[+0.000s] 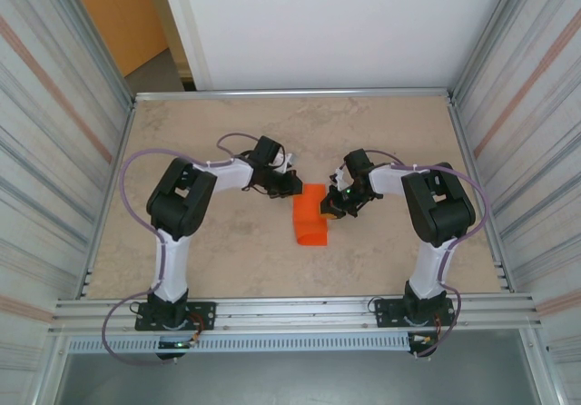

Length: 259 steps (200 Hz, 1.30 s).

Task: Fold a paper plane with a square sheet of paper (pick it up from the middle)
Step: First fold the square sheet of paper in half at the center of the table.

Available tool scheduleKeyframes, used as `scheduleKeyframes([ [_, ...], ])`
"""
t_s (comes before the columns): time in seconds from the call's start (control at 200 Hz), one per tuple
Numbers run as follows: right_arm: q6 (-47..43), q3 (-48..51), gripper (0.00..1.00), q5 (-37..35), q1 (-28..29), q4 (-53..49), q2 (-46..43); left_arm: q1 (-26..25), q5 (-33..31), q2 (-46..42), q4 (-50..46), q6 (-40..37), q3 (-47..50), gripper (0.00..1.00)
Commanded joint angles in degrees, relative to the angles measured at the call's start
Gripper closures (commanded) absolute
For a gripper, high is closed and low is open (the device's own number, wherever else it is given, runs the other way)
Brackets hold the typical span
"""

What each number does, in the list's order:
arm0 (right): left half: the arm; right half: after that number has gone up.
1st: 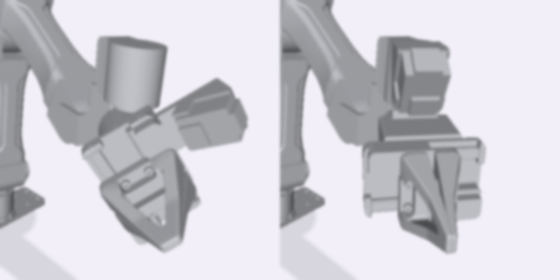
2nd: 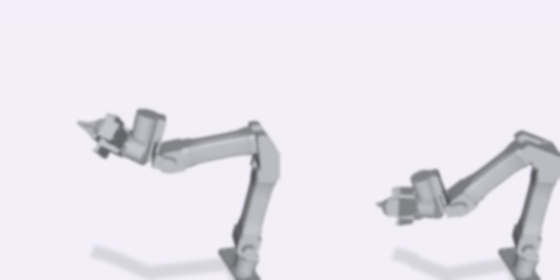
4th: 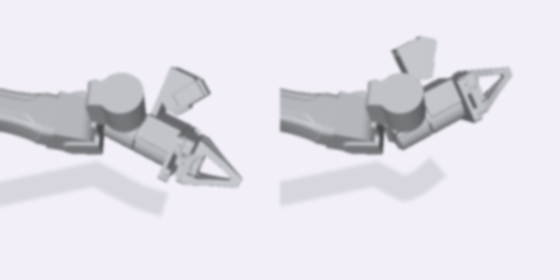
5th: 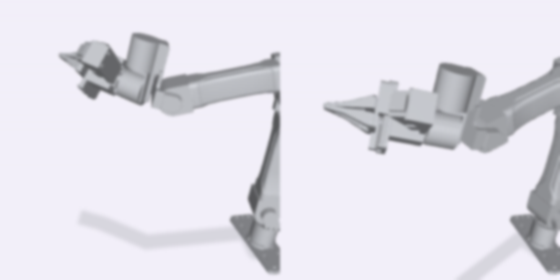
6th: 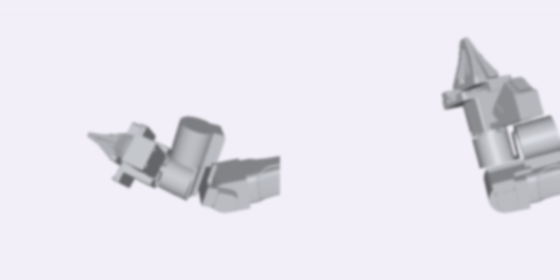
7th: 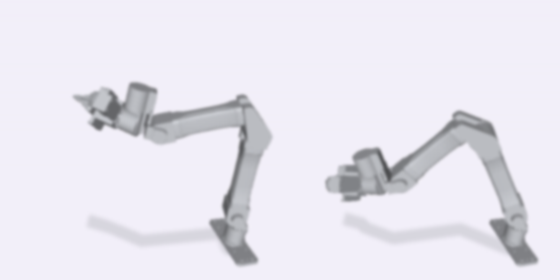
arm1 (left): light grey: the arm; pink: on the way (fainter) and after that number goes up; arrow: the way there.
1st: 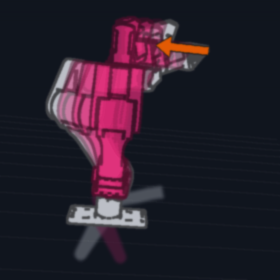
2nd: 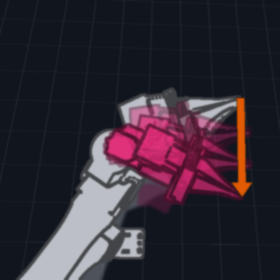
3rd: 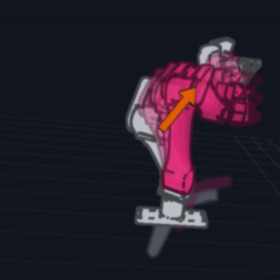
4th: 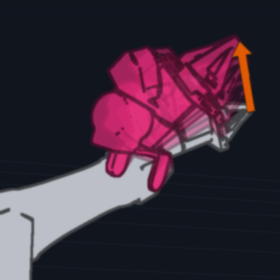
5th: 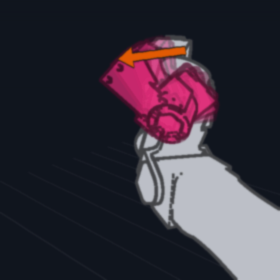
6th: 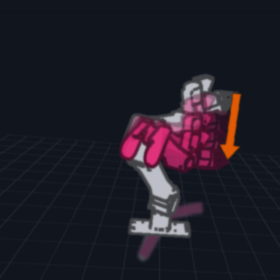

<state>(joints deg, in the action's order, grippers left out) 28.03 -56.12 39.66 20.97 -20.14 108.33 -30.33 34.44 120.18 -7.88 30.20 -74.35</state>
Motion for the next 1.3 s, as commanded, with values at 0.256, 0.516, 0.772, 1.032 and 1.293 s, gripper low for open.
scheduleKeyframes([
  [0.256,2.38,6.71,0.94,-17.25,-1.08,-5.74,2.76,5.26,-3.61,7.22,-10.71,-7.30,-10.87,0.88],
  [0.516,2.83,7.45,0.94,-16.91,-1.12,-4.91,2.41,5.39,-3.92,-1.54,-12.26,-6.53,-11.29,0.88],
  [0.772,2.82,7.54,0.94,-16.28,-1.15,-4.79,2.24,-2.37,-1.89,-14.02,-3.08,2.13,5.05,0.88],
  [1.032,2.91,7.16,0.94,-16.05,-0.95,-4.74,3.01,-8.70,0.55,-14.50,1.51,10.25,12.66,0.89],
  [1.293,3.24,7.42,0.94,-16.57,-0.91,-4.58,3.20,-9.86,1.36,-13.20,3.93,12.70,18.06,0.89],
])
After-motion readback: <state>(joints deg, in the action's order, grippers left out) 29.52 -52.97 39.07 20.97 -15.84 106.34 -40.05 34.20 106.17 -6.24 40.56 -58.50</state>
